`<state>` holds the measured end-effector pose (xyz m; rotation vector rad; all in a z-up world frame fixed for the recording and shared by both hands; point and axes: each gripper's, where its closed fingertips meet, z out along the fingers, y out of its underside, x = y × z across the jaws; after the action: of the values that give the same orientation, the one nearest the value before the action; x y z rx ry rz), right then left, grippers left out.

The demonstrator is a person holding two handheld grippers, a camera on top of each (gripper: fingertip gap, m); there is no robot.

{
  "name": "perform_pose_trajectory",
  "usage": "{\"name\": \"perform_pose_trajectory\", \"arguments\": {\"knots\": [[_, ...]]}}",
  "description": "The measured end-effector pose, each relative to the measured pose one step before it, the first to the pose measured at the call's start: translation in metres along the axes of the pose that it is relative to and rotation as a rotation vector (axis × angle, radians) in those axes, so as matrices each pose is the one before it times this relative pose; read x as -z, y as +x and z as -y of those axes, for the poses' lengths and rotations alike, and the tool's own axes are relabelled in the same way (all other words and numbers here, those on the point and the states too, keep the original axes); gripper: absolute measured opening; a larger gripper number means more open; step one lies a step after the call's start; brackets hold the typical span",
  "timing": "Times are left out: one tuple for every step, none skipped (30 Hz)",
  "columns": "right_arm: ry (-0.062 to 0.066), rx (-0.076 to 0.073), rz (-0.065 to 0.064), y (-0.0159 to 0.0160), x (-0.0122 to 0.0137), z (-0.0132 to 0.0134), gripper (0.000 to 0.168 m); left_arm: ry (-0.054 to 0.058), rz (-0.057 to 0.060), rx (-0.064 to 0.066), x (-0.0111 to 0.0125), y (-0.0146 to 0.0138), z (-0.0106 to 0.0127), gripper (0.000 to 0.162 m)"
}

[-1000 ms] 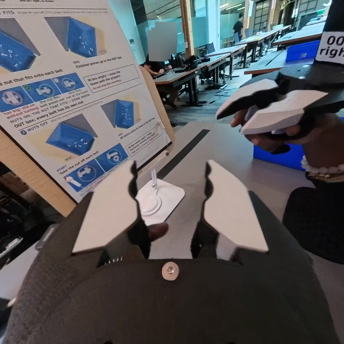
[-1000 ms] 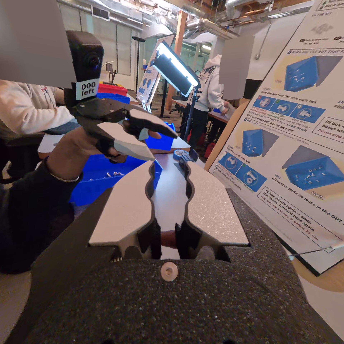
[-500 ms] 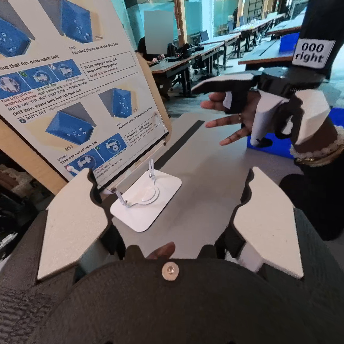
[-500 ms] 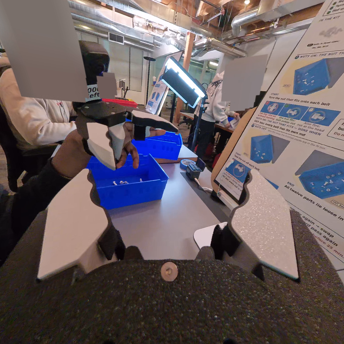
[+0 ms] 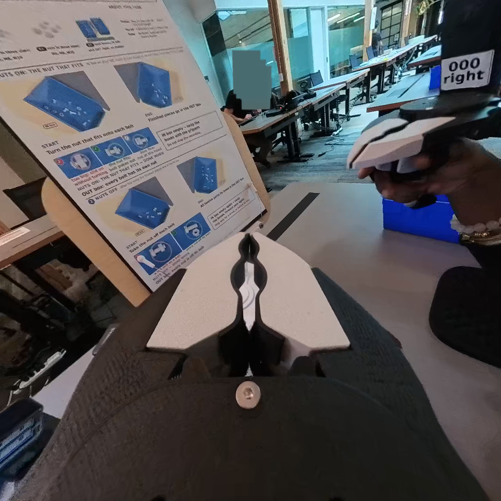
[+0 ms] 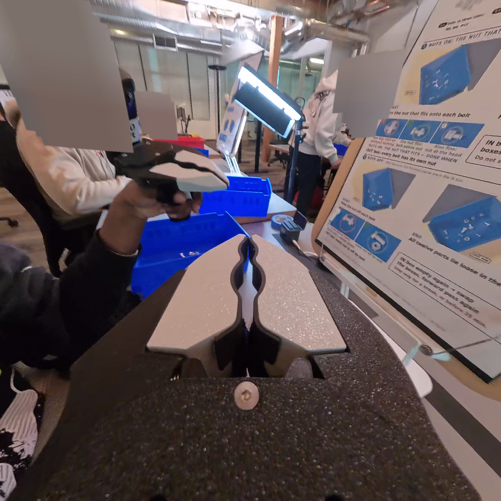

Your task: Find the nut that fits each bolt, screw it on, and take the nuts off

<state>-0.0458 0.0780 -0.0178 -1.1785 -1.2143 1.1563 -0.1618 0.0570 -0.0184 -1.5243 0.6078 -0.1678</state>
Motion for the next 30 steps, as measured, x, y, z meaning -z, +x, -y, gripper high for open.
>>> {"name": "perform_pose_trajectory", "arguments": {"knots": [[-0.0011, 0.0053, -0.0140, 0.00098, -0.00098, -0.00008, 0.001, 0.0195, 0.0170, 0.0026, 0.00075, -0.00201, 0.00314, 0.000], [0.0094, 0.0000, -0.0106, 0.00075, -0.00143, 0.00106, 0.001, 0.0217, 0.0149, 0.0075, 0.00045, -0.00160, 0.00342, 0.000], [0.0150, -0.0005, -0.0081, 0.00044, -0.00182, 0.00128, 0.003, 0.0197, 0.0061, 0.0118, -0.00043, -0.00012, 0.00282, 0.000], [0.0138, 0.0033, -0.0048, -0.00006, -0.00200, 0.00082, 0.007, 0.0101, -0.0098, 0.0124, -0.00133, 0.00208, 0.00120, 0.001], [0.0104, 0.0081, -0.0039, -0.00018, -0.00222, 0.00026, 0.018, -0.0034, -0.0169, 0.0099, -0.00228, 0.00316, -0.00090, 0.005], [0.0088, 0.0104, -0.0084, 0.00036, -0.00217, 0.00016, 0.043, -0.0063, -0.0002, 0.0066, -0.00294, 0.00068, -0.00171, 0.020], [0.0008, 0.0121, -0.0088, 0.00038, -0.00208, -0.00089, 0.070, -0.0014, 0.0307, 0.0008, -0.00379, -0.00351, -0.00140, 0.045], [-0.0082, 0.0171, -0.0029, -0.00059, -0.00178, -0.00212, 0.087, 0.0111, 0.0698, 0.0009, -0.00512, -0.00846, 0.00054, 0.092], [-0.0083, 0.0264, -0.0039, -0.00049, -0.00141, -0.00205, 0.104, 0.0020, 0.0915, -0.0014, -0.00583, -0.01096, -0.00101, 0.134], [-0.0021, 0.0364, -0.0112, 0.00039, -0.00086, -0.00117, 0.113, -0.0331, 0.0412, -0.0341, -0.00383, -0.00455, -0.00619, 0.139], [0.0073, 0.0353, -0.0197, 0.00162, 0.00002, 0.00033, 0.114, -0.0246, 0.0274, -0.0176, -0.00328, -0.00276, -0.00471, 0.141], [0.0103, 0.0255, -0.0157, 0.00136, 0.00033, 0.00124, 0.112, -0.0075, 0.0044, 0.0045, -0.00287, 0.00023, -0.00223, 0.141], [0.0034, 0.0130, -0.0084, 0.00098, 0.00110, 0.00101, 0.104, 0.0039, -0.0147, 0.0084, -0.00196, 0.00260, -0.00050, 0.140], [-0.0030, 0.0002, -0.0036, 0.00118, 0.00178, 0.00070, 0.082, 0.0179, -0.0108, 0.0029, -0.00066, 0.00161, 0.00130, 0.125], [-0.0020, -0.0113, 0.0048, 0.00044, 0.00204, 0.00068, 0.048, 0.0256, -0.0110, -0.0062, 0.00111, 0.00153, 0.00177, 0.092], [0.0015, -0.0208, 0.0112, -0.00007, 0.00187, 0.00105, 0.017, 0.0210, -0.0191, -0.0074, 0.00199, 0.00286, 0.00145, 0.048], [0.0015, -0.0283, 0.0045, 0.00106, 0.00149, 0.00090, 0.004, 0.0024, -0.0066, 0.0068, 0.00153, 0.00041, 0.00057, 0.005], [-0.0066, -0.0274, -0.0094, 0.00318, 0.00133, -0.00018, 0.002, -0.0170, -0.0012, 0.0248, 0.00054, -0.00063, -0.00092, 0.001], [-0.0149, -0.0174, -0.0136, 0.00372, 0.00112, -0.00161, 0.001, -0.0164, -0.0252, 0.0091, 0.00028, 0.00308, -0.00162, 0.001], [-0.0168, -0.0054, -0.0088, 0.00252, 0.00085, -0.00223, 0.001, -0.0013, -0.0271, 0.0054, 0.00059, 0.00353, -0.00024, 0.001], [-0.0131, 0.0019, -0.0067, 0.00164, 0.00065, -0.00199, 0.000, 0.0048, -0.0091, 0.0086, 0.00072, 0.00081, 0.00094, 0.001], [-0.0090, 0.0034, -0.0066, 0.00118, 0.00053, -0.00117, 0.000, -0.0028, -0.0032, 0.0047, 0.00078, 0.00019, 0.00024, 0.001], [-0.0061, 0.0035, -0.0031, 0.00033, 0.00019, -0.00064, 0.000, -0.0090, 0.0000, -0.0027, 0.00098, -0.00009, -0.00053, 0.000], [-0.0032, 0.0042, 0.0034, -0.00087, 0.00006, -0.00032, 0.001, -0.0030, 0.0068, -0.0079, 0.00121, -0.00078, 0.00026, 0.000], [-0.0013, 0.0040, 0.0076, -0.00142, -0.00008, 0.00003, 0.001, -0.0010, 0.0055, -0.0064, 0.00151, -0.00063, 0.00081, 0.001], [-0.0009, 0.0021, 0.0060, -0.00110, -0.00026, -0.00015, 0.000, -0.0013, -0.0043, -0.0031, 0.00170, 0.00043, 0.00057, 0.000], [-0.0007, -0.0004, 0.0006, -0.00030, -0.00033, -0.00027, 0.000, -0.0121, -0.0233, -0.0012, 0.00154, 0.00282, -0.00098, 0.001], [-0.0007, -0.0014, -0.0020, 0.00020, -0.00026, -0.00020, 0.001, -0.0341, -0.0441, -0.0057, 0.00125, 0.00546, -0.00433, 0.001], [-0.0008, 0.0001, 0.0039, -0.00042, 0.00004, -0.00031, 0.002, -0.0459, -0.0487, -0.0165, 0.00113, 0.00612, -0.00685, 0.001], [0.0000, 0.0006, 0.0111, -0.00139, 0.00020, -0.00020, 0.002, -0.0283, -0.0182, -0.0156, 0.00073, 0.00216, -0.00513, 0.010]]}}
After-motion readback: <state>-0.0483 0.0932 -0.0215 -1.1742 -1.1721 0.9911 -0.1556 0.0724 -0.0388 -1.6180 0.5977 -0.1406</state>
